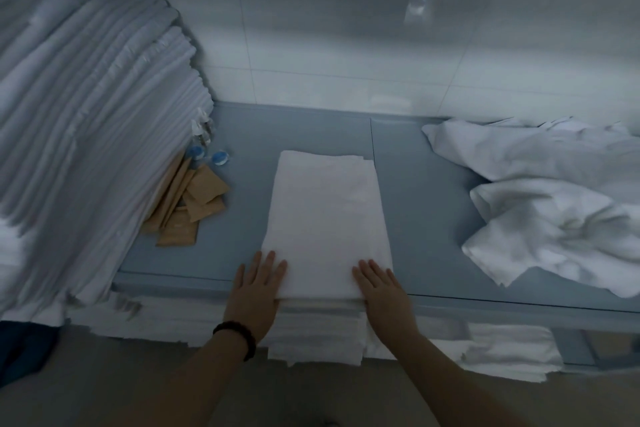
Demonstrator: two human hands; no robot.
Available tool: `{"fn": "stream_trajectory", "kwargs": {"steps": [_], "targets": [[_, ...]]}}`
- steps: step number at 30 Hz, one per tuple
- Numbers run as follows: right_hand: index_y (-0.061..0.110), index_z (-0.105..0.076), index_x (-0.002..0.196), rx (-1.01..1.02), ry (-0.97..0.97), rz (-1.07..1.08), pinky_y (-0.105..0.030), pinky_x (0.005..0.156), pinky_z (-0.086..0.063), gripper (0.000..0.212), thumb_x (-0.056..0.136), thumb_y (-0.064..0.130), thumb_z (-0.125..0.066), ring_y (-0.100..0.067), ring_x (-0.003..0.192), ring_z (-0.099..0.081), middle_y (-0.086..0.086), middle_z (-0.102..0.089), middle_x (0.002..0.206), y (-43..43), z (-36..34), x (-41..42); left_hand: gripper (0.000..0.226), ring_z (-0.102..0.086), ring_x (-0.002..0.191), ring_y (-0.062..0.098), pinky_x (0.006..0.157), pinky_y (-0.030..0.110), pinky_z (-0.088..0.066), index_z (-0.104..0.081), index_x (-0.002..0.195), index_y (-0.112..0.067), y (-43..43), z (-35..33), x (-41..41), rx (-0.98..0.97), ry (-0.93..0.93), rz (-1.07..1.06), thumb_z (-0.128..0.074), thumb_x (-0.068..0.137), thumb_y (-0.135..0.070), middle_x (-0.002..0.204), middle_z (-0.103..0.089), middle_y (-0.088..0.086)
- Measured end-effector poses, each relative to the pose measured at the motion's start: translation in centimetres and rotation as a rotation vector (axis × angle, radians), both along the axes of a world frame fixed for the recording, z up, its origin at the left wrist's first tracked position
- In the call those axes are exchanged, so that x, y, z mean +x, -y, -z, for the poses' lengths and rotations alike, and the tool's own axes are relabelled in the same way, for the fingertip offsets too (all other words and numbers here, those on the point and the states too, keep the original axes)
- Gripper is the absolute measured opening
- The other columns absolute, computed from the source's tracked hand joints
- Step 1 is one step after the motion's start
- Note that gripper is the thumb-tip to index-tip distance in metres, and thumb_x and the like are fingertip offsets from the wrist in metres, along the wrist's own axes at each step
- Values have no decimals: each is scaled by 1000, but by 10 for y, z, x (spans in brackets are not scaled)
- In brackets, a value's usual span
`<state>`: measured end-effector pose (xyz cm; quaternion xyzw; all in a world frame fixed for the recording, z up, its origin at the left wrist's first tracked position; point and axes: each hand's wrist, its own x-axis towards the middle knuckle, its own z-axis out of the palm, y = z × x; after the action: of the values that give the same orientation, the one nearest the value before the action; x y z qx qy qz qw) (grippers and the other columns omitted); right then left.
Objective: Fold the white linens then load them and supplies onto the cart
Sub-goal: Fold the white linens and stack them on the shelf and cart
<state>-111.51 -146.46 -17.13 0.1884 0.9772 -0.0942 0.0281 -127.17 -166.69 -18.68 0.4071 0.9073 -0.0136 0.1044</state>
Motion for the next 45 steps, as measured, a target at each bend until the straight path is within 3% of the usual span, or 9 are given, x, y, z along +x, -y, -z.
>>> {"fn": "stream_trajectory", "kwargs": {"steps": [3,7,13,18,23,27,33,37,45], "targets": [[6,-64,122,150,-60,-15,-53,96,-45,70,55,-11,-78,-30,115,-61,-12,-62,126,-4,-6,5,71,14,147,30,119,48,3,8,153,-24,-6,-2,0,-8,-23,-19,-38,100,-17,160,17,4],[7,-67,118,291,-61,42,-57,94,-43,75,47,-8,-85,-31,114,-62,-8,-67,121,-19,-8,17,76,13,147,30,118,50,2,16,151,-27,-7,0,1,-12,-77,7,-32,97,-3,158,21,-1],[14,-15,153,261,149,33,-56,113,16,74,87,-5,-44,-28,148,-6,-4,-15,160,-3,0,20,78,8,148,27,120,41,-2,9,152,-26,-4,9,-2,28,8,21,-32,93,5,159,21,1],[14,-68,120,330,20,2,-54,108,-6,80,45,-6,-85,-28,117,-60,-4,-66,123,4,0,32,82,4,148,25,118,31,-2,2,154,-25,1,9,-6,107,89,38,-28,89,15,159,18,0],[19,-24,151,288,149,17,-64,111,13,76,84,-3,-51,-27,147,-13,1,-22,158,2,-2,31,84,2,148,29,118,33,-8,-5,154,-25,-5,8,-5,132,116,30,-28,86,19,160,14,-1],[16,-61,128,387,-3,-32,-73,104,-23,78,55,-3,-81,-26,127,-52,-2,-62,130,-4,-13,32,76,-3,148,30,119,35,-13,-11,154,-24,-5,6,-4,161,98,31,-30,91,15,161,8,1],[18,-45,142,428,38,-67,-73,107,-3,75,73,-6,-57,-30,139,-34,0,-43,147,-11,-10,44,81,6,148,30,120,42,-7,7,153,-28,-7,6,0,22,-27,109,-28,90,10,160,14,0],[15,-64,125,445,-40,-1,-73,96,-32,80,49,-3,-82,-26,122,-56,-3,-63,128,0,4,46,81,9,147,29,119,44,-2,4,153,-28,-8,7,-4,8,-41,124,-30,89,9,161,12,-1],[14,-73,89,485,-302,-134,-68,98,-23,49,46,-5,-85,-24,109,-65,-9,-71,108,-1,21,66,81,14,147,27,119,40,1,9,152,-28,2,12,-12,5,31,163,-40,92,-2,159,19,-1]]}}
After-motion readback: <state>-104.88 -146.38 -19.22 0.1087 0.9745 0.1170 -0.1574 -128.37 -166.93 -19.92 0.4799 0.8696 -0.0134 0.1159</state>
